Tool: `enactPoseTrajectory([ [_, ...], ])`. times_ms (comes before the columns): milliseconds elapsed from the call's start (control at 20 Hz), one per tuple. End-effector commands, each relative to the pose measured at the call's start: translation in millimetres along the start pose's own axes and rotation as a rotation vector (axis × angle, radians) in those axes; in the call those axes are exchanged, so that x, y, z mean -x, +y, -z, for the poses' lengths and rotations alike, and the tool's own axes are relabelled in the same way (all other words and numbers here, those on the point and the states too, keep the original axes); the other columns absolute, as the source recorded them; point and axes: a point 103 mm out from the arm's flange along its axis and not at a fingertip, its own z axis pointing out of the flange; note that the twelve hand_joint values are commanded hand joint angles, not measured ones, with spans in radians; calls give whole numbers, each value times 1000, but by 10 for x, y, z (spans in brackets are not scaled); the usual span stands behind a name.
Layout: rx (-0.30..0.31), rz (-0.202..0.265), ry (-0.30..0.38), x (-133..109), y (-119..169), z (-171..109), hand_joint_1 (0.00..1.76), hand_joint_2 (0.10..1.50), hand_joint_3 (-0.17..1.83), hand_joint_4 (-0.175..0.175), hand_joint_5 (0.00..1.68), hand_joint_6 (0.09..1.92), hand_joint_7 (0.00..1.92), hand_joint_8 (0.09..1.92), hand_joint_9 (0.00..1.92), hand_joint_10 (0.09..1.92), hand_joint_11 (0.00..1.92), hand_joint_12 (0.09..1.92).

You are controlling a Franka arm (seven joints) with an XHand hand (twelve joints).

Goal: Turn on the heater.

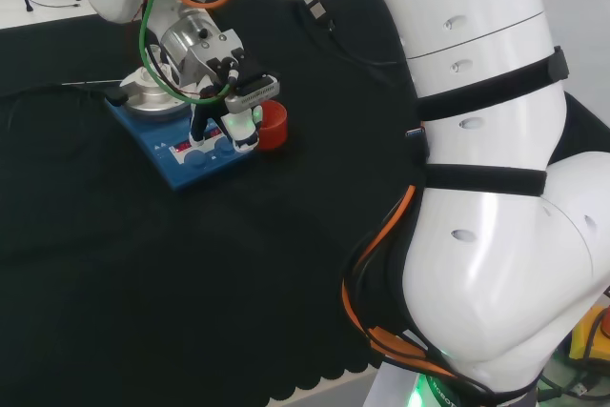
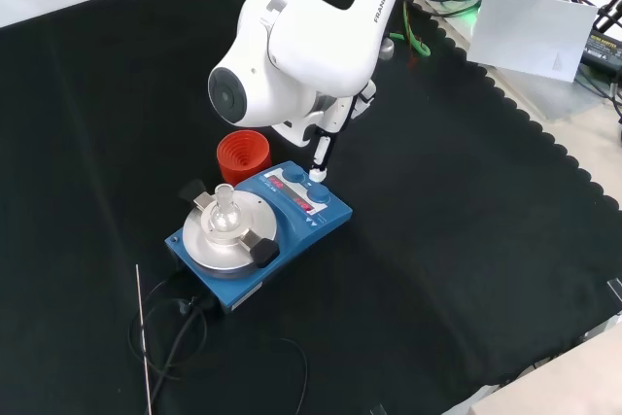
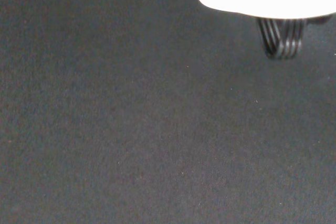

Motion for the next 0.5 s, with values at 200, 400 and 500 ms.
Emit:
enactPoseTrajectory([
  [200,-14,5,-11,-52,48,-8,1602,410,1478,20,37,87,1753,1779,1920,1682,1847,1634],
  [400,-20,-1,-23,-72,90,-2,1602,410,1479,19,42,87,1753,1779,1920,1681,1847,1634],
  [500,-30,1,-20,-76,105,8,1602,410,1480,19,45,87,1753,1779,1920,1681,1847,1634],
])
